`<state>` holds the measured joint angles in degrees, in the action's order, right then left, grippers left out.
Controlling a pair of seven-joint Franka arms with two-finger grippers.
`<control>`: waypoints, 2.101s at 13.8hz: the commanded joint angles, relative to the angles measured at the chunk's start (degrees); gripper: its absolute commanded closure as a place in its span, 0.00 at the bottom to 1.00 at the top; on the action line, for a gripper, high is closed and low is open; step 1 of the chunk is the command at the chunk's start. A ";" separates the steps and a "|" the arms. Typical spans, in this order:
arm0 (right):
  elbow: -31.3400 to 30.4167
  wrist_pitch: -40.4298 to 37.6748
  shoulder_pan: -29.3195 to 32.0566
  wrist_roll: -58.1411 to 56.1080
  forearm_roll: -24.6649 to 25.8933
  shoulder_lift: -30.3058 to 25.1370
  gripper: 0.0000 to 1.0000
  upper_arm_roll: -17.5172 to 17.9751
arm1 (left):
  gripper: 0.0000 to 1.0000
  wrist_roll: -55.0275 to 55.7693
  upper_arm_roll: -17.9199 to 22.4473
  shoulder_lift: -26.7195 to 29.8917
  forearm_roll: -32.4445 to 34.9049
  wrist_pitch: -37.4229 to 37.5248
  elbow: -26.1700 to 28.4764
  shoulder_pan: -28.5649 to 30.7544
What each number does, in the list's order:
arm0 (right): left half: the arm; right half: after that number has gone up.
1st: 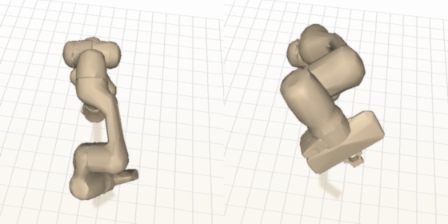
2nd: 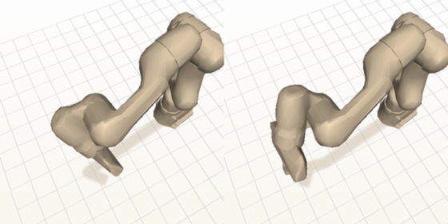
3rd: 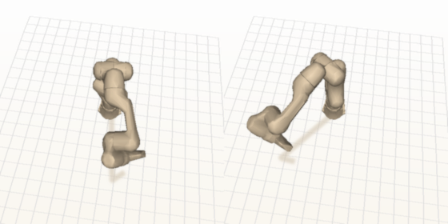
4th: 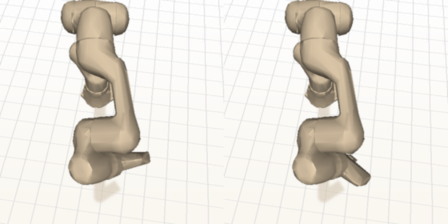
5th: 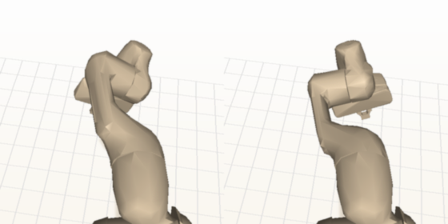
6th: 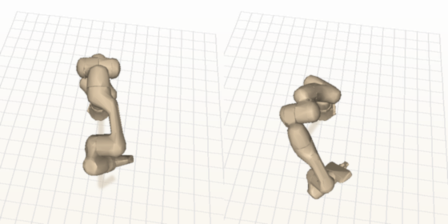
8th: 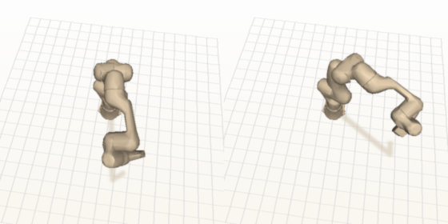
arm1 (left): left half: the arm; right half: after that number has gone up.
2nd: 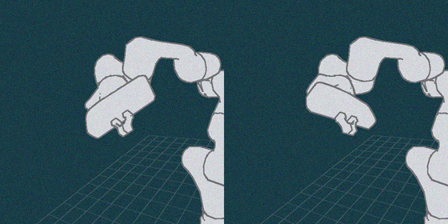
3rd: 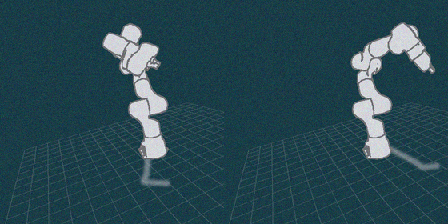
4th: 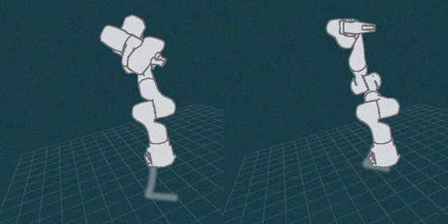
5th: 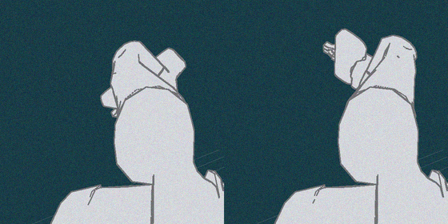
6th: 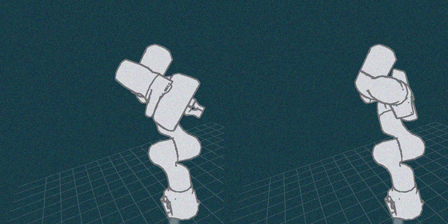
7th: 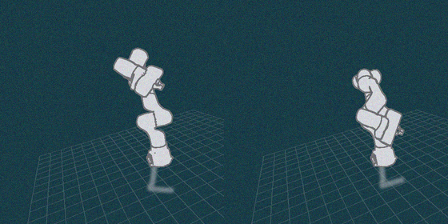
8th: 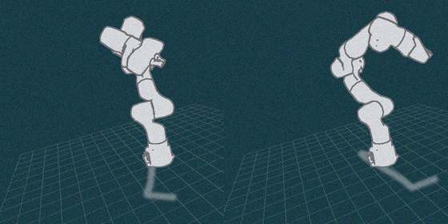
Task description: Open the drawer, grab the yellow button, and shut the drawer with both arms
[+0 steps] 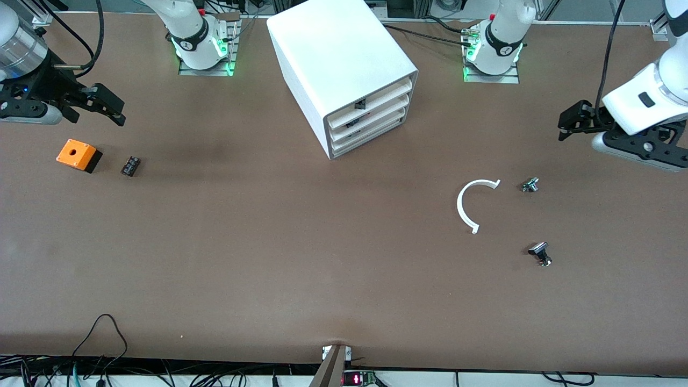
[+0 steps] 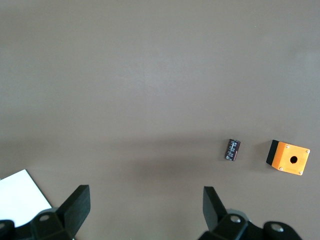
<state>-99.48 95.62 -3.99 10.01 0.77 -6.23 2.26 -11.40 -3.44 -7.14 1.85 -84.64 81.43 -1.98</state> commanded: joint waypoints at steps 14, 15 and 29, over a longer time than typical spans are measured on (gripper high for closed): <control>2.28 -0.26 0.21 -1.40 -1.21 0.96 0.00 -0.41 | 0.00 -0.03 -0.16 2.67 -2.11 -10.74 10.87 2.95; 2.28 -0.26 0.21 -1.40 -1.21 0.87 0.00 -0.41 | 0.00 -0.12 -0.25 2.57 -2.11 -8.89 10.25 2.86; 1.93 -0.08 0.12 -1.31 -0.77 1.48 0.00 -0.33 | 0.00 -0.47 -1.82 -0.32 -3.50 -3.18 8.66 2.42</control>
<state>-98.68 96.13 -3.99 9.96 0.64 -5.47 1.98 -11.41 -4.08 -4.43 -0.26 -91.34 92.21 0.83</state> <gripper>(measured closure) 0.000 0.000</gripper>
